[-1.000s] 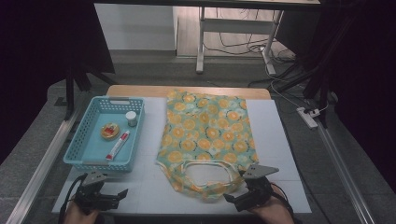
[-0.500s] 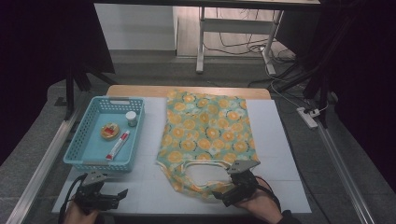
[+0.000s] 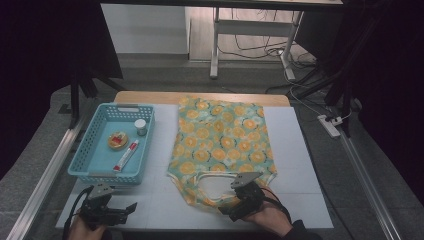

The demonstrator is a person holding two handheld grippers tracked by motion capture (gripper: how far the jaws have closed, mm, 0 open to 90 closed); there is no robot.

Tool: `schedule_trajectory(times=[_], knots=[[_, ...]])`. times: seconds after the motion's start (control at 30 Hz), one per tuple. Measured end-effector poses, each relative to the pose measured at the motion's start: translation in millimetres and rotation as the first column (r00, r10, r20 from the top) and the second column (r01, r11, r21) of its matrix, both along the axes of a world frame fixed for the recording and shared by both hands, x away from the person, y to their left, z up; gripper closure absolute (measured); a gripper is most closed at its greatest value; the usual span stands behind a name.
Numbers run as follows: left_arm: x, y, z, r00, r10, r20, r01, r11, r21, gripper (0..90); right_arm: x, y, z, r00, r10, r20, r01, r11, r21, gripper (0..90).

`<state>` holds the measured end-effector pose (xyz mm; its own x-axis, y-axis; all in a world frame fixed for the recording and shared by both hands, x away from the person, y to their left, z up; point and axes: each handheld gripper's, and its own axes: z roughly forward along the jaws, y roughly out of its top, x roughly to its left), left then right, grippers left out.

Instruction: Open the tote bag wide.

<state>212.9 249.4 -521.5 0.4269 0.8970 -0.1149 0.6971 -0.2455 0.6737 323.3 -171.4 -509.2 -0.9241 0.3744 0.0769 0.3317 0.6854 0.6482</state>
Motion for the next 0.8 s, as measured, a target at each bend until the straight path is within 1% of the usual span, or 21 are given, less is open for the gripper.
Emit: schedule_trajectory(times=[0.13,0.17,0.2,0.23,0.27,0.3,0.33,0.37,0.4,0.43,0.47,0.5,0.53,0.57,0.6,0.63,0.67,0.7,0.8], knots=[[0.0,-0.1,0.0,1.0,-0.001,0.0,0.001,1.0,0.0,1.9,1.6,1.7,0.9,0.9998,0.018,-0.003,-0.018,1.0,-0.007,17.3],[0.0,-0.1,0.0,1.0,-0.001,0.0,0.001,1.0,0.001,1.9,2.0,2.1,1.3,0.9996,0.027,-0.004,-0.027,1.0,-0.011,21.4],[0.0,-0.3,0.0,1.0,-0.001,0.0,0.001,1.0,0.002,2.0,2.7,3.3,1.5,0.9989,0.046,-0.005,-0.046,0.999,-0.029,28.9],[-0.1,-0.5,-0.1,1.0,0.0,0.001,0.0,1.0,0.003,2.0,2.7,3.3,1.5,0.9989,0.046,-0.005,-0.046,0.999,-0.029,28.9],[0.0,-0.5,-0.1,1.0,0.0,0.001,0.0,1.0,0.004,2.0,3.3,5.1,0.4,0.998,0.062,-0.012,-0.062,0.997,-0.047,36.6],[0.0,-0.5,0.0,1.0,-0.001,0.0,0.001,1.0,0.005,2.0,3.3,5.1,0.4,0.998,0.062,-0.012,-0.062,0.997,-0.047,36.6],[0.0,-0.6,0.0,1.0,-0.001,0.0,0.001,1.0,0.005,2.0,4.0,6.8,-0.7,0.9971,0.072,-0.024,-0.073,0.996,-0.059,44.5],[0.0,-0.6,0.0,1.0,-0.001,0.0,0.001,1.0,0.005,2.0,4.0,6.8,-0.7,0.9971,0.072,-0.024,-0.073,0.996,-0.059,44.5],[0.0,-0.6,0.0,1.0,-0.002,0.0,0.002,1.0,0.006,2.0,4.4,7.4,-0.9,0.9968,0.075,-0.025,-0.077,0.995,-0.063,49.0],[0.0,-0.6,0.0,1.0,-0.002,0.0,0.002,1.0,0.006,2.1,5.8,7.8,-0.8,0.9957,0.085,-0.038,-0.087,0.994,-0.06,59.2],[0.0,-0.7,-0.1,1.0,-0.002,0.0,0.002,1.0,0.006,2.1,5.8,7.8,-0.8,0.9957,0.085,-0.038,-0.087,0.994,-0.06,59.2],[0.0,-0.7,-0.1,1.0,-0.003,0.0,0.003,1.0,0.006,2.1,6.9,8.0,-0.3,0.9954,0.087,-0.042,-0.089,0.994,-0.059,66.8],[0.0,-0.8,-0.1,1.0,-0.003,0.0,0.003,1.0,0.007,2.2,7.4,7.8,0.2,0.995,0.089,-0.046,-0.092,0.994,-0.056,71.8],[0.0,-0.8,-0.1,1.0,-0.003,0.0,0.003,1.0,0.007,2.2,7.4,7.8,0.2,0.995,0.089,-0.046,-0.092,0.994,-0.056,71.8],[0.0,-0.9,-0.1,1.0,-0.002,0.001,0.002,1.0,0.007,2.1,7.8,7.4,1.1,0.9946,0.092,-0.05,-0.094,0.994,-0.053,75.4],[0.0,-0.9,-0.1,1.0,-0.003,0.0,0.003,1.0,0.007,2.2,9.0,6.5,3.2,0.9941,0.095,-0.053,-0.097,0.995,-0.038,82.3],[0.0,-0.9,-0.1,1.0,-0.003,0.0,0.003,1.0,0.008,2.2,9.5,5.9,4.6,0.994,0.097,-0.051,-0.098,0.995,-0.029,84.6],[0.0,-0.9,-0.1,1.0,-0.003,0.0,0.003,1.0,0.008,2.2,9.5,5.9,4.6,0.994,0.097,-0.051,-0.098,0.995,-0.029,84.6],[0.1,-1.0,-0.2,1.0,-0.004,0.0,0.004,1.0,0.008,2.4,12.4,3.5,11.8,0.9951,0.088,-0.047,-0.088,0.996,0.0,88.5]])
